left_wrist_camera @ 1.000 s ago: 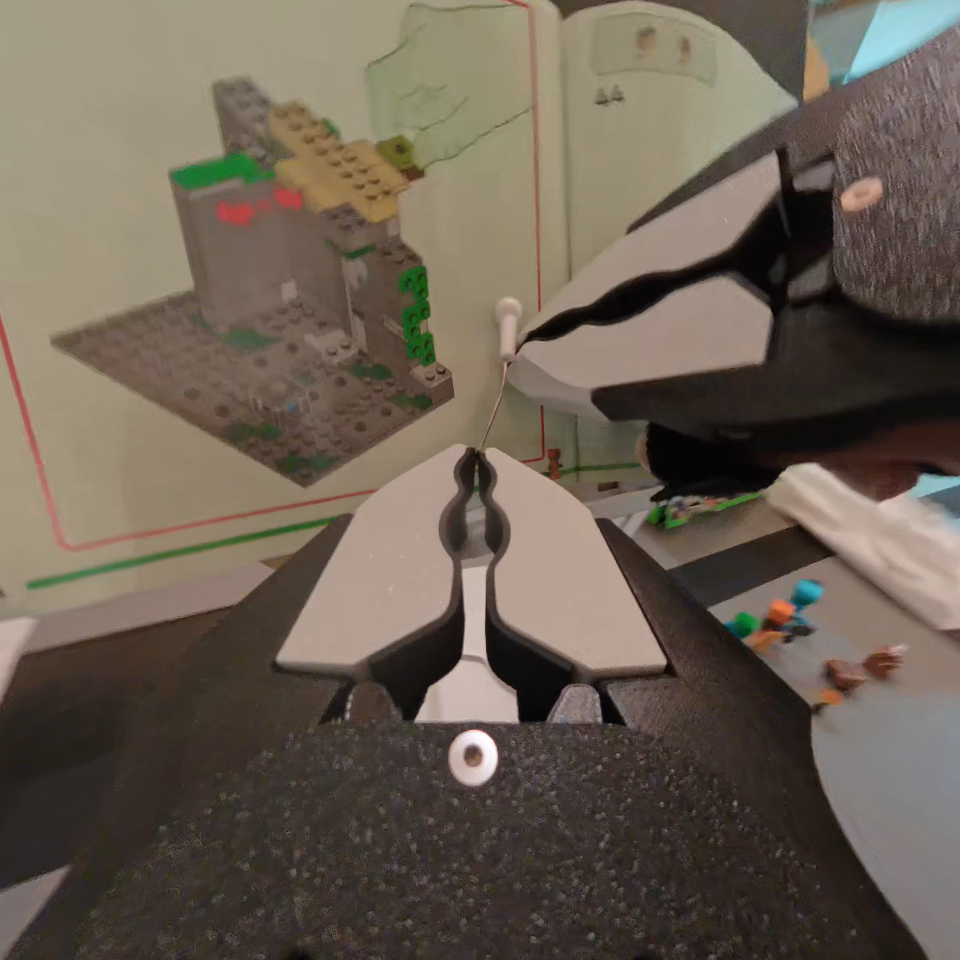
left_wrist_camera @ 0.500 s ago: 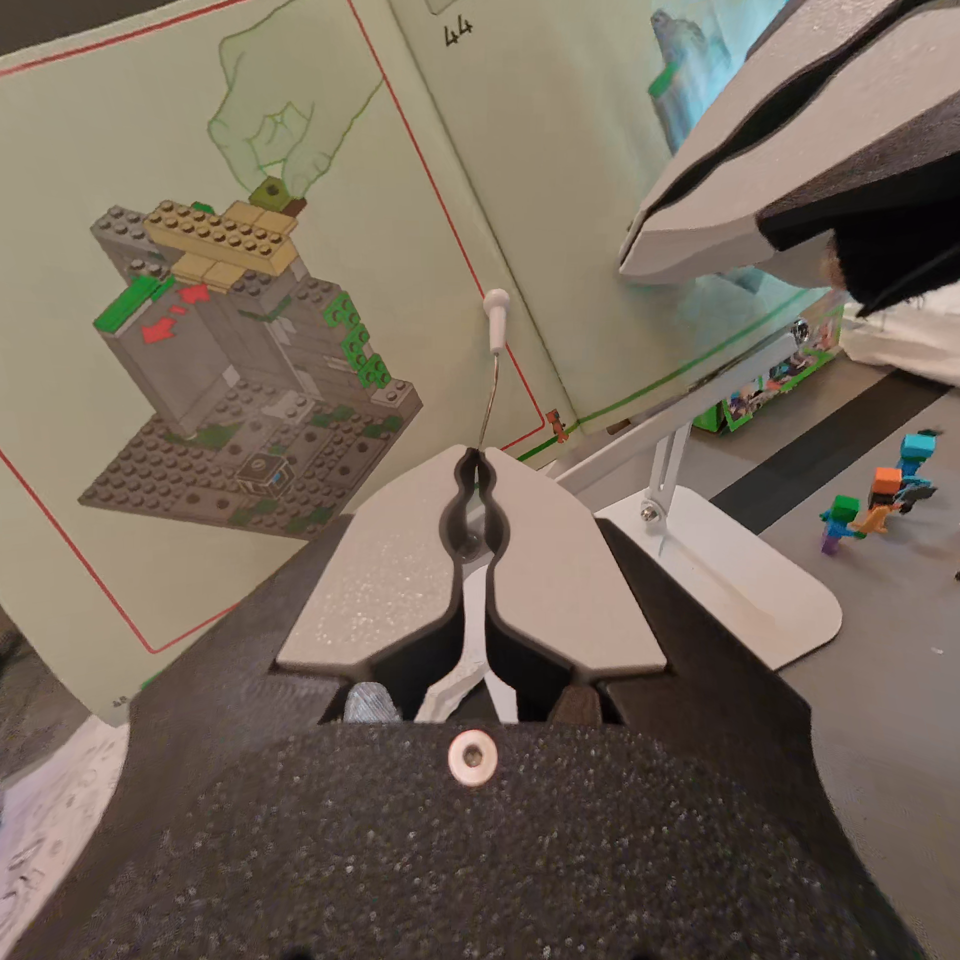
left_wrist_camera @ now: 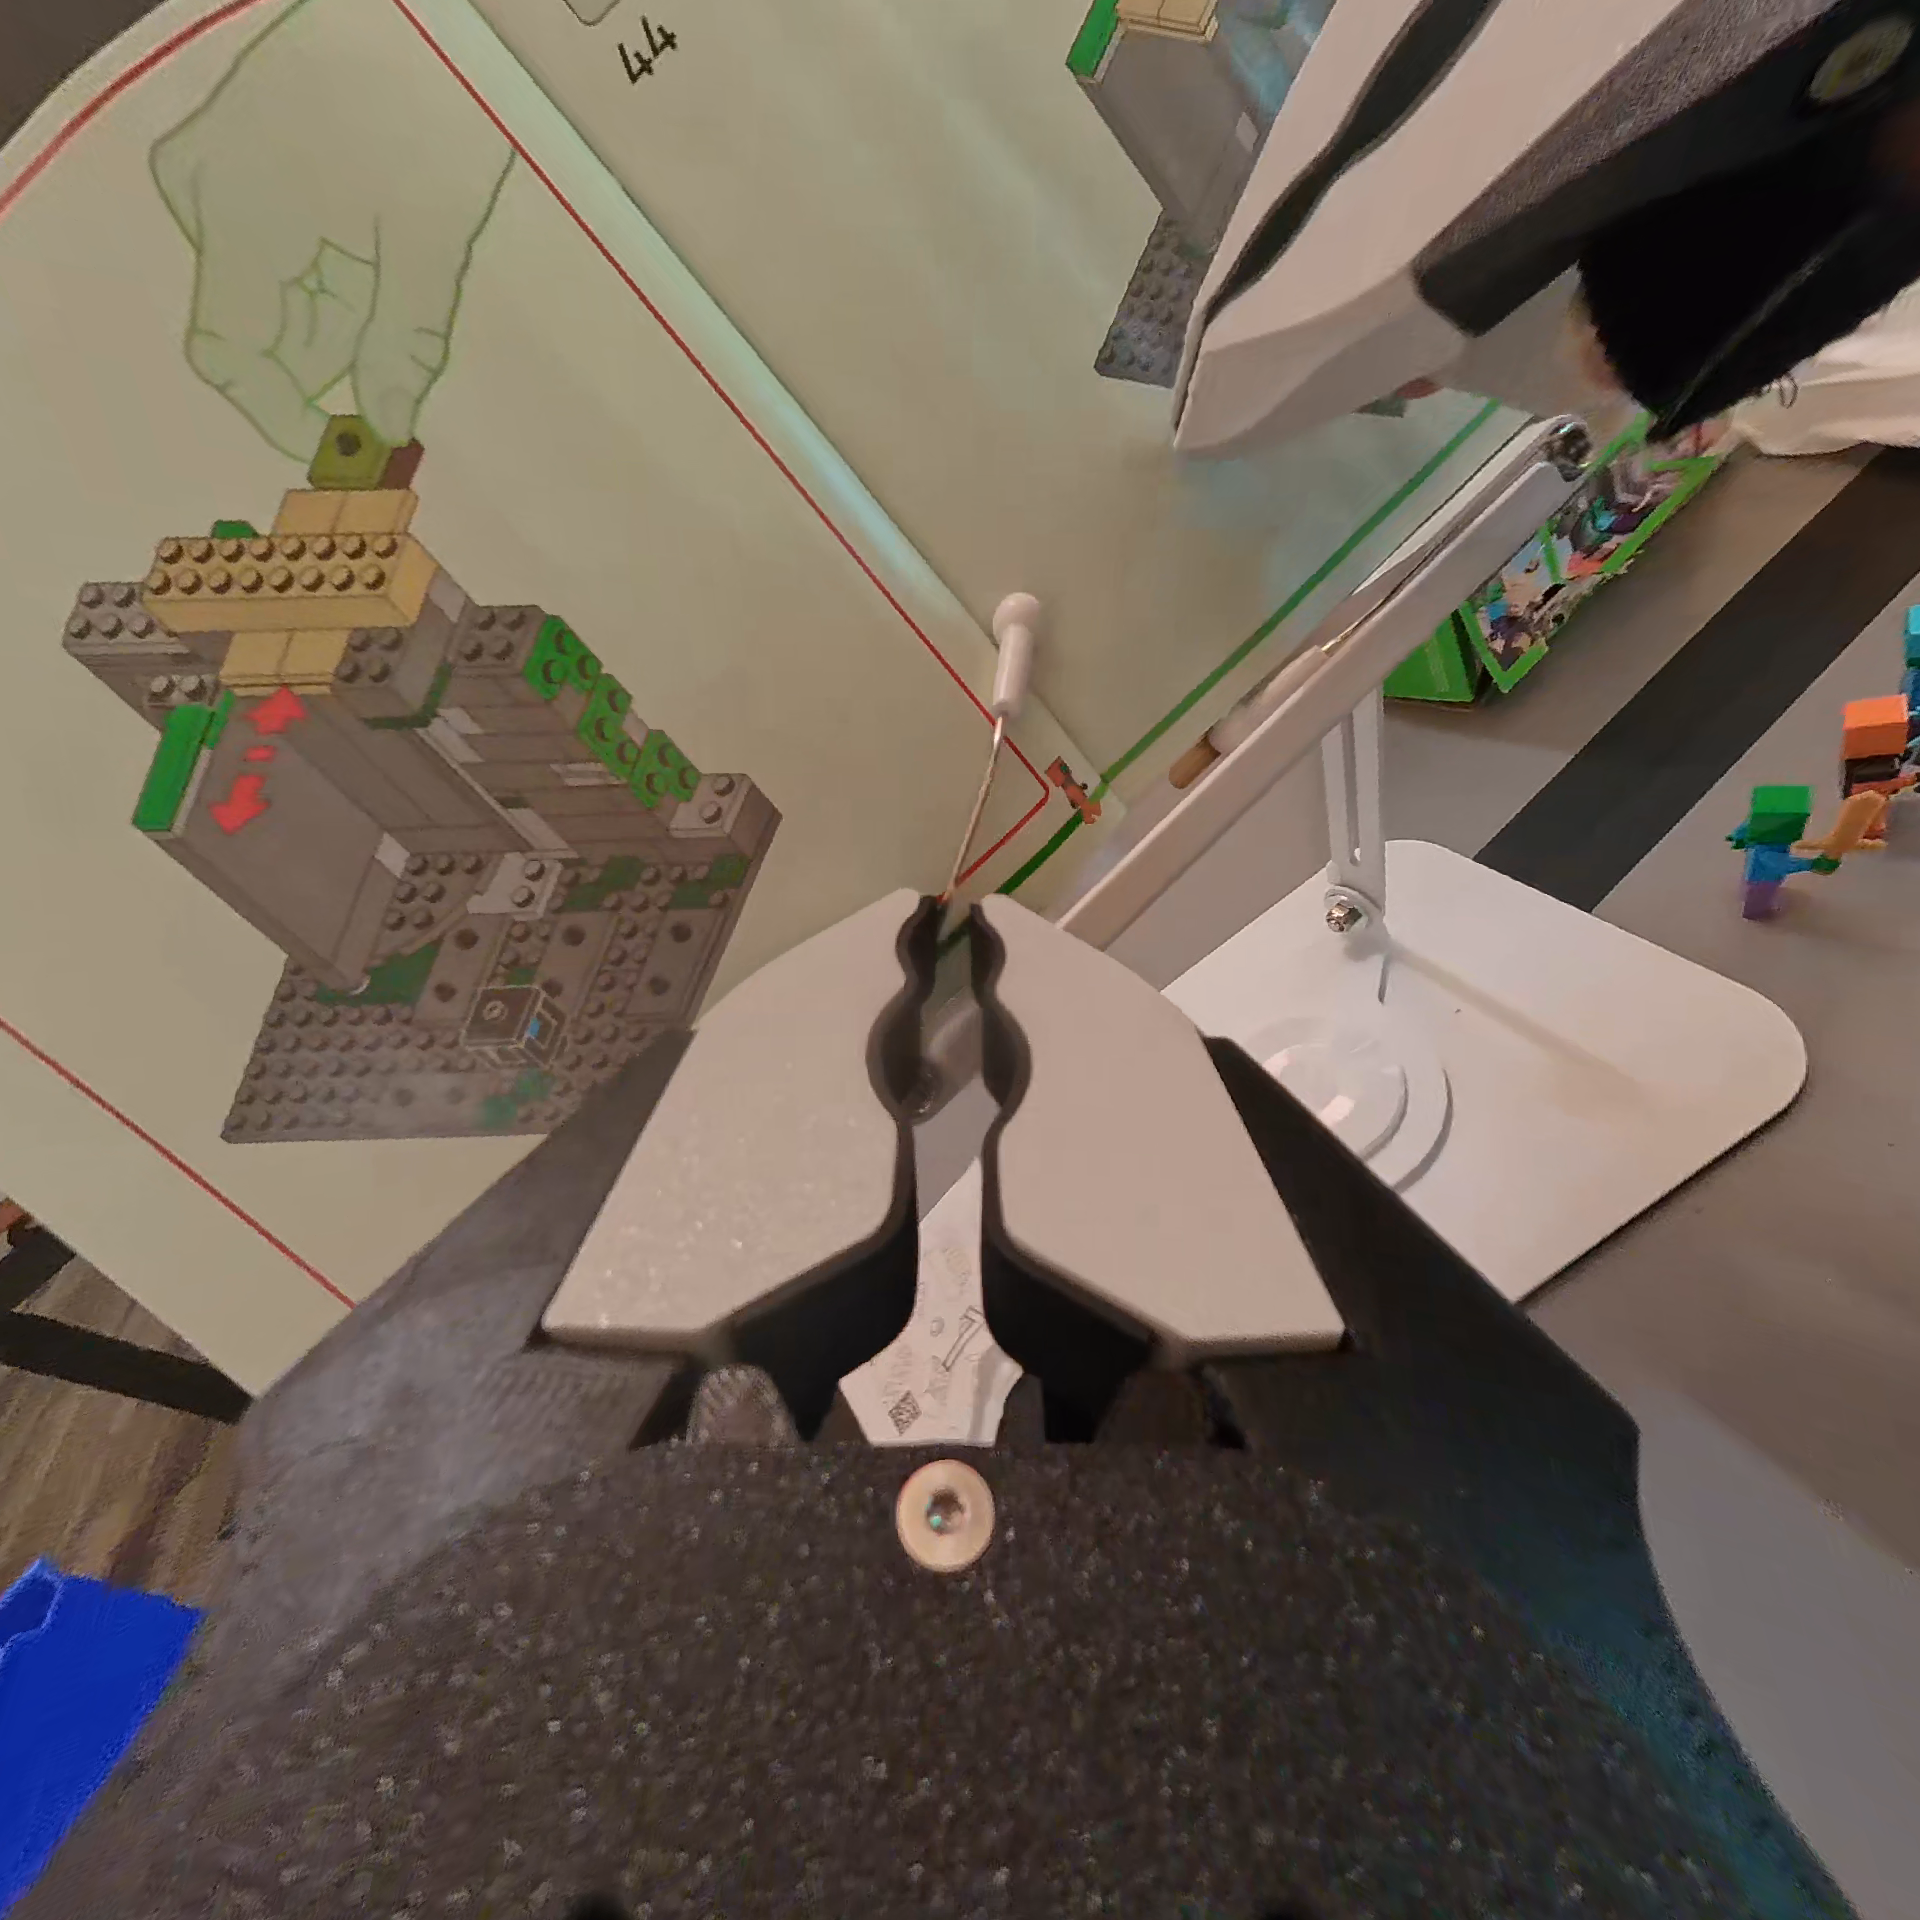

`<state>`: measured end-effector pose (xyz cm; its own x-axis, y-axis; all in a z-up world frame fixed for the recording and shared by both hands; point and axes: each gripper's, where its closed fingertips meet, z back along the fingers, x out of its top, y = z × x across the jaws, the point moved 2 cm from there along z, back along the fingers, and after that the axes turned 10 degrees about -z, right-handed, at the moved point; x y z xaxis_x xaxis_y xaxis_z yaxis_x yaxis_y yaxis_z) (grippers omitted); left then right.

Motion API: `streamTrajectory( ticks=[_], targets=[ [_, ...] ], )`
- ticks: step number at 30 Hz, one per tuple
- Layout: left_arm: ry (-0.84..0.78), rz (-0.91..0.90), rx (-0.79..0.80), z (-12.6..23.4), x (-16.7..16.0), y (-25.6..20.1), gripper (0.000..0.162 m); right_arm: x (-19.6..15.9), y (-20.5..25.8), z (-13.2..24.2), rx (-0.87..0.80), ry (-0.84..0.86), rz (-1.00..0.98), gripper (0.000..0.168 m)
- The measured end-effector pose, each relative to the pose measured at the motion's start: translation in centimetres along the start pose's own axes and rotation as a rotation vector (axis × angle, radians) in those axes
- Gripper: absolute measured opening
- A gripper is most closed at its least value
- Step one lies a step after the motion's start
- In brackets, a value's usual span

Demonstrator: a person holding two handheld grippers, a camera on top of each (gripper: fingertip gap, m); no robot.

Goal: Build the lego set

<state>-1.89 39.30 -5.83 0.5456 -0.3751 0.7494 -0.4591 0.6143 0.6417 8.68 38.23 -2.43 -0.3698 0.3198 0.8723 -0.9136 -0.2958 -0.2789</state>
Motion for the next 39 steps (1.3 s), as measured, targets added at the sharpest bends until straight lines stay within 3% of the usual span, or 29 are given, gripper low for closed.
streamTrajectory(
  ticks=[4, 8, 13, 16, 22, 28, 33, 39],
  targets=[
    [-0.030, 0.052, 0.000, 0.9, 0.4, -0.2, 0.016, 0.2, 0.5, 1.9, 0.020, -0.050, -0.029, 0.000],
    [-0.078, 0.151, 0.025, 3.0, 1.0, 0.0, 0.017, 0.0, 1.6, 4.7, 0.061, -0.134, -0.103, 0.000],
    [-0.125, 0.310, 0.058, 6.6, 1.2, -0.4, 0.012, -1.7, 3.6, 8.4, 0.123, -0.250, -0.210, 0.000],
    [-0.154, 0.388, 0.107, 8.9, 1.1, -0.5, 0.000, -3.3, 4.3, 10.5, 0.116, -0.323, -0.279, 0.000],
    [-0.153, 0.532, 0.182, 12.5, 0.4, -1.2, 0.000, -7.0, 4.7, 13.6, 0.051, -0.400, -0.484, 0.004],
    [-0.124, 0.615, 0.230, 14.6, -0.6, -3.2, 0.000, -9.3, 5.4, 14.7, -0.013, -0.403, -0.565, 0.020],
    [-0.094, 0.614, 0.244, 14.6, -2.1, -4.6, 0.000, -10.6, 5.2, 15.1, -0.092, -0.434, -0.530, 0.000],
    [-0.090, 0.595, 0.283, 14.7, -2.8, -4.6, 0.000, -10.7, 5.8, 14.8, -0.072, -0.465, -0.503, 0.000]
  ],
)
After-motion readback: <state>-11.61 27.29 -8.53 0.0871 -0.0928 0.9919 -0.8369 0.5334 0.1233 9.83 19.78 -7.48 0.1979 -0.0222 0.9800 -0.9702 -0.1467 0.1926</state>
